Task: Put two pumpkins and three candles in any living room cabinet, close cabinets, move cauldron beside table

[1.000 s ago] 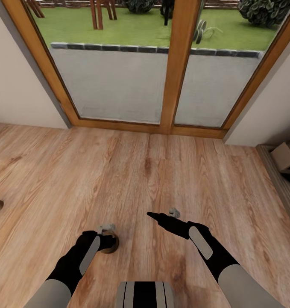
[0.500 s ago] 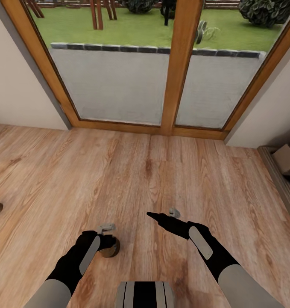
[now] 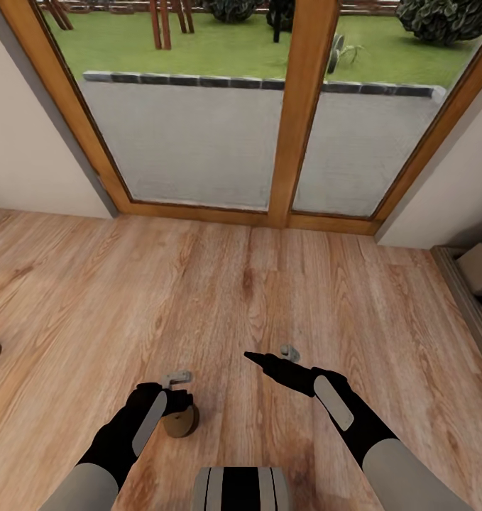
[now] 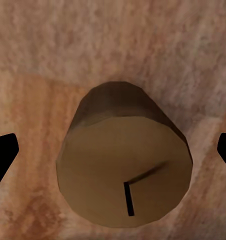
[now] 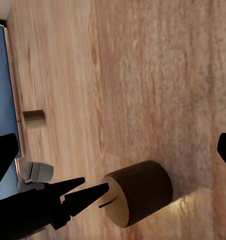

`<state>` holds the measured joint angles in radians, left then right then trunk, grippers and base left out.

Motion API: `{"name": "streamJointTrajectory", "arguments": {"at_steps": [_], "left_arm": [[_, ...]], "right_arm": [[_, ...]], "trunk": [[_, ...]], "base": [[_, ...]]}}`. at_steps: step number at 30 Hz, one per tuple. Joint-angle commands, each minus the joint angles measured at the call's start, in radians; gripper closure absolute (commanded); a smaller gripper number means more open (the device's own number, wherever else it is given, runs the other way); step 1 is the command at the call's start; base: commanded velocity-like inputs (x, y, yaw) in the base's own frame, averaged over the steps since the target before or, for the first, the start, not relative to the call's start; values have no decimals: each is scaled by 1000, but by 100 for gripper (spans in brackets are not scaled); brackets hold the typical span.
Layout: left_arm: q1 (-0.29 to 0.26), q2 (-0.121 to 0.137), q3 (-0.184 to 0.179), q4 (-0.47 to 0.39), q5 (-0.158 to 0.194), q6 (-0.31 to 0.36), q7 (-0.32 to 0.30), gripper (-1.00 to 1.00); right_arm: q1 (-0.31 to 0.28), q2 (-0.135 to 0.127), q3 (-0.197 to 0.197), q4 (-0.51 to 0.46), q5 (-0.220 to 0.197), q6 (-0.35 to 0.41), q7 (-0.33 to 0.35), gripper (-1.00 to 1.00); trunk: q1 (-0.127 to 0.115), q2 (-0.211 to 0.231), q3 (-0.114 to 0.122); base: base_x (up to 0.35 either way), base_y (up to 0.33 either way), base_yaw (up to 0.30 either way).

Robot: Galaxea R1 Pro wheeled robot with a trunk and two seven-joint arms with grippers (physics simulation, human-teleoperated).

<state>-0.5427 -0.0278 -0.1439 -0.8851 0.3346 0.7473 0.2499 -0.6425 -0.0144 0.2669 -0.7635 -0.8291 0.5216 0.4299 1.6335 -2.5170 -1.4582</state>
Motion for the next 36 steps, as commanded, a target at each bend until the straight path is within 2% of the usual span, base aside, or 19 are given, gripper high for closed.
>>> {"name": "streamJointTrajectory", "arguments": {"at_steps": [1, 3, 8, 11, 17, 19, 31, 36], "left_arm": [[0, 0, -2, -1, 11, 3, 9, -100], [0, 0, -3, -2, 11, 3, 9, -100], [0, -1, -3, -2, 11, 3, 9, -100], [0, -1, -3, -3, 11, 3, 9, -100], [0, -1, -3, -3, 11, 3, 9, -100], [0, -1, -4, -3, 11, 3, 9, -100], [0, -4, -7, -3, 11, 3, 9, -100], [0, -6, -8, -3, 10, 3, 9, -100]], "right_arm": [[-1, -1, 2, 0, -5, 3, 0, -100], [-1, -1, 2, 0, -5, 3, 0, -100], [0, -1, 2, 0, -5, 3, 0, -100], [0, -1, 3, 0, -5, 3, 0, -100], [0, -1, 3, 0, -5, 3, 0, -100], [0, -1, 3, 0, -5, 3, 0, -100], [-1, -1, 3, 0, -5, 3, 0, -100], [-1, -1, 3, 0, -5, 3, 0, -100]], "trunk": [[0, 0, -1], [1, -1, -8], [1, -1, -8], [2, -1, -20], [2, -1, -20], [3, -2, -28], [3, -2, -28], [5, -3, -47]], "base": [[1, 0, 0], [1, 0, 0], [0, 0, 0], [0, 0, 0], [0, 0, 0], [0, 0, 0], [0, 0, 0], [0, 0, 0]]}}
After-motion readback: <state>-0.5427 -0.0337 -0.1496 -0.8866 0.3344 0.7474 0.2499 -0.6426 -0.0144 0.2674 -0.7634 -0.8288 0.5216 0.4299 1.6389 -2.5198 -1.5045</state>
